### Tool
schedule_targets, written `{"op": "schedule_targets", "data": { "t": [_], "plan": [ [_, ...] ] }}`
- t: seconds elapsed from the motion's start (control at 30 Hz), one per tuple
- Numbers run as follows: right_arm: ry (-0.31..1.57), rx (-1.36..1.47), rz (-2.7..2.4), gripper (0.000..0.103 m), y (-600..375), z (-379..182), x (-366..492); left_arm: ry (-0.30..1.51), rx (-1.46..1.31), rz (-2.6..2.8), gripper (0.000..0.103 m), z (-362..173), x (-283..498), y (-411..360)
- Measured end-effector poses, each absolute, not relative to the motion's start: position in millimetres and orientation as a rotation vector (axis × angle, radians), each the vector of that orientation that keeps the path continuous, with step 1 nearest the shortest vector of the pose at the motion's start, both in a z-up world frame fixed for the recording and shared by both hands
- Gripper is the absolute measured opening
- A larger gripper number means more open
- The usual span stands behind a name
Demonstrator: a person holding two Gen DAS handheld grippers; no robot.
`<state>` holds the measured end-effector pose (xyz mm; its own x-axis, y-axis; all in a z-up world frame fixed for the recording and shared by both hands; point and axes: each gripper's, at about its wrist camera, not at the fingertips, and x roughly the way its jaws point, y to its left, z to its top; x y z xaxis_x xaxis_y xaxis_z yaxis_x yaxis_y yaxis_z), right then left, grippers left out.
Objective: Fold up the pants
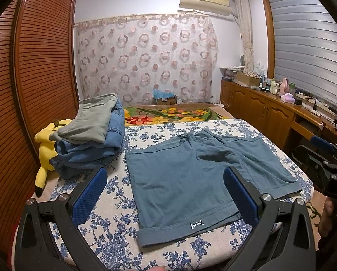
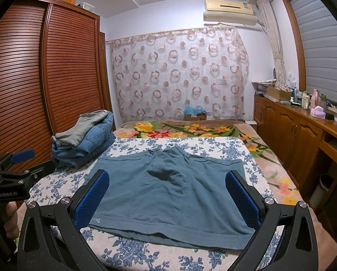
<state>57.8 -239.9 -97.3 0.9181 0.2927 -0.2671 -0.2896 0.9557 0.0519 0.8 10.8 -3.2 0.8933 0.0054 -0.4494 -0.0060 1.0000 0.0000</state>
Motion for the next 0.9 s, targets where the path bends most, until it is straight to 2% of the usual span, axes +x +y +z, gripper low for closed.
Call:
{"op": "schedule_targets", "data": {
  "t": [0.9],
  "plan": [
    [0.275,0.014,0.297,0.102,-241.6,-95.5,55.2,0.459,0.002,0.007,0.103,1.5,-1.6,12.3]
  ]
}}
